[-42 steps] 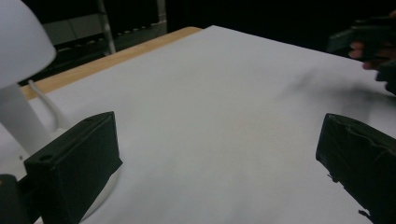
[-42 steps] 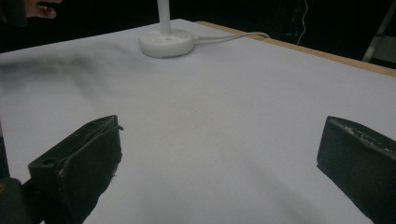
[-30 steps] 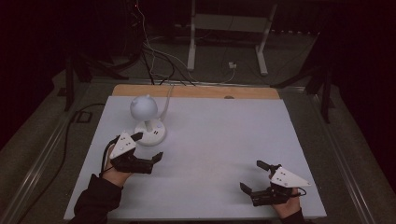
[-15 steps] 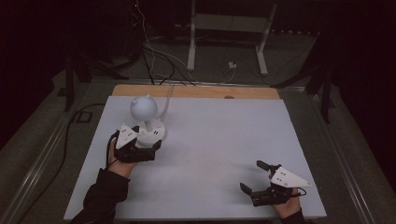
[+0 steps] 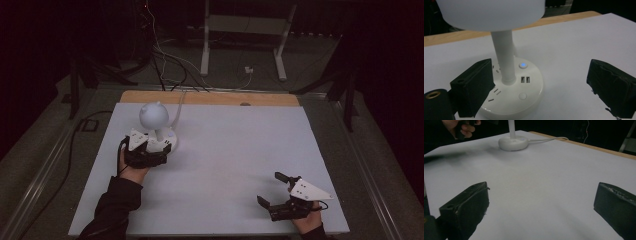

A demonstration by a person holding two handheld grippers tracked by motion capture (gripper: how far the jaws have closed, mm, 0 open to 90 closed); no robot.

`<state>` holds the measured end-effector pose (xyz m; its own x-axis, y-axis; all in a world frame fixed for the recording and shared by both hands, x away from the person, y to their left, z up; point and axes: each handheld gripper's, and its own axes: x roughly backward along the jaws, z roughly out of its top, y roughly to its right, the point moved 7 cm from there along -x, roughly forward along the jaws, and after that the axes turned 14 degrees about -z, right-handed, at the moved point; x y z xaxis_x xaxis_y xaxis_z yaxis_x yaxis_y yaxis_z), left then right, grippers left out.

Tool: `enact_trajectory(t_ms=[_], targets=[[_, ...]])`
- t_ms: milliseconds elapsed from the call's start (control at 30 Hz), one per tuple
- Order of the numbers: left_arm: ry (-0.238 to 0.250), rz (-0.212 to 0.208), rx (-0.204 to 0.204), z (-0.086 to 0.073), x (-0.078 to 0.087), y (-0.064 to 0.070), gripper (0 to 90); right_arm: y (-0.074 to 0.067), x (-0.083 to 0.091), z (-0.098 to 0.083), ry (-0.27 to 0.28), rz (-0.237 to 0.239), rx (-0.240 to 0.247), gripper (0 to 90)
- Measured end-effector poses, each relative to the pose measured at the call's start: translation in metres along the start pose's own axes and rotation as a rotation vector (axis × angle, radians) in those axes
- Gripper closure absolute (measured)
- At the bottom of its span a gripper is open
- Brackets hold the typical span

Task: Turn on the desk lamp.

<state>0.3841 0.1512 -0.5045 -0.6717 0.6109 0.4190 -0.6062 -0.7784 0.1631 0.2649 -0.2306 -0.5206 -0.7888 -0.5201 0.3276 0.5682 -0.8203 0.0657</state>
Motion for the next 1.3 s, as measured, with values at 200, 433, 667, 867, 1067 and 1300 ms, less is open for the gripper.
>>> enact_trajectory(t_ms=[200,433,667,867,1067,1300], targets=[[-0.024,0.041,0.018,-0.004,-0.006,-0.004,20.8,0.000,0.000,0.000,0.001,0.003,-0.003,0.0],[-0.034,0.092,-0.006,-0.006,-0.008,-0.007,42.4,0.000,0.000,0.000,-0.001,0.005,-0.005,0.0],[-0.061,0.105,-0.009,-0.011,-0.013,-0.008,64.7,0.001,0.000,0.000,0.000,0.007,-0.006,0.0],[-0.060,0.102,0.004,-0.012,-0.015,-0.011,76.6,0.000,-0.001,0.000,-0.001,0.008,-0.007,0.0],[-0.082,0.104,0.010,-0.015,-0.019,-0.013,87.0,0.000,0.000,0.000,-0.001,0.008,-0.006,0.0],[-0.118,0.089,-0.014,-0.022,-0.023,-0.015,90.0,0.000,0.000,-0.001,-0.002,0.009,-0.006,0.0]])
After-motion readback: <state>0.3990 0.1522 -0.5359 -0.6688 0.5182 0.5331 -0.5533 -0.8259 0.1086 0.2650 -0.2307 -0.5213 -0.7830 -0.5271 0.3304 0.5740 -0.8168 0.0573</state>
